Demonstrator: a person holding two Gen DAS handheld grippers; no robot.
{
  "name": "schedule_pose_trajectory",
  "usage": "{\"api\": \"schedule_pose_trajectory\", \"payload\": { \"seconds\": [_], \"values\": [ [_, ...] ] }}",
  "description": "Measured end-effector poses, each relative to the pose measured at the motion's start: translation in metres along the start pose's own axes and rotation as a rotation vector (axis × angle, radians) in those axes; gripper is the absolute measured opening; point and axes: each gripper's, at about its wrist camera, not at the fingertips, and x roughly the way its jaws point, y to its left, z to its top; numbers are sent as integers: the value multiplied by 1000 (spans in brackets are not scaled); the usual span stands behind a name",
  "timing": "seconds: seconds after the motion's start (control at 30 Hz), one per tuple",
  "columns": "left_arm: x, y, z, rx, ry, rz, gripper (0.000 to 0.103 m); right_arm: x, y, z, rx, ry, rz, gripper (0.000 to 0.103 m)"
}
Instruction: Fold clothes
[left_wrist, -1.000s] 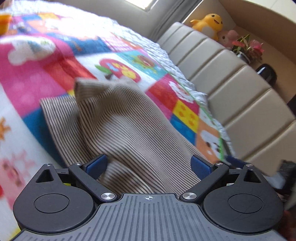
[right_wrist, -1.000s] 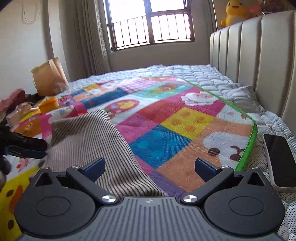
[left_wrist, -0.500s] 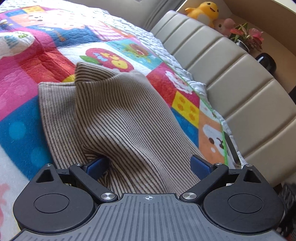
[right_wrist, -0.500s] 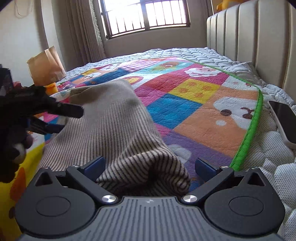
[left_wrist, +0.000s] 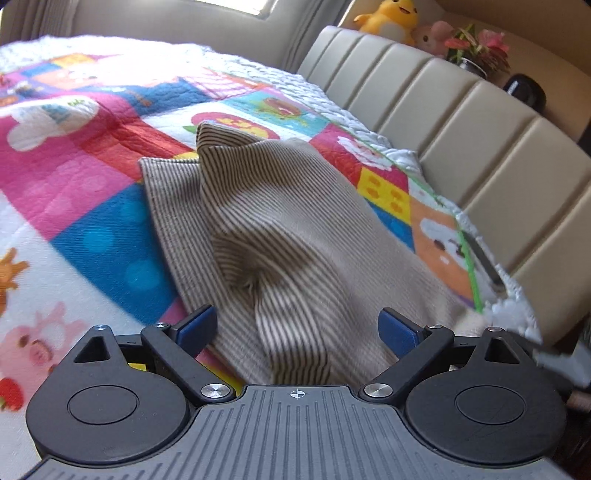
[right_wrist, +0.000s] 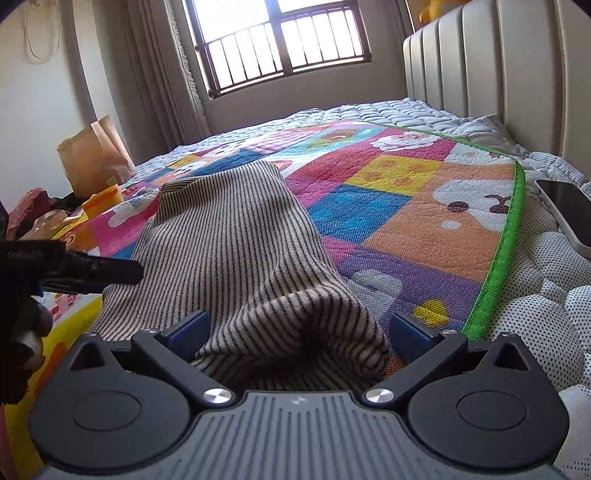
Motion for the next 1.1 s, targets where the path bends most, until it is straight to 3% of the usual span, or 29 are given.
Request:
{"api": "schedule_pose_trajectory", "payload": {
  "seconds": [0.2,0.37,0.47,0.63,0.8,0.97,1.1],
  "values": [
    [-17,-2,-21,76,-11,37,99,-12,3,1,-36,8,-26,103],
    [-27,2,-28,65,-22,44,99,-31,-3,-3,-74,30,-25,103],
    [-32,3,-33,51,-33,50,99,-34,-1,-16,-163,68,-80,103],
    [-38,-3,-39,56,-34,77,102,-46,1,-24,-232,57,-91,103],
    [-46,-2,-41,41,-27,84,102,-61,4,-6,-273,17,-76,103],
    [-54,-1,-38,-16,-21,105,103,-77,-3,30,-150,-80,90,103],
    [-55,-2,-37,-13,-19,120,103,-49,-3,44,-155,-93,3,103]
  ]
}}
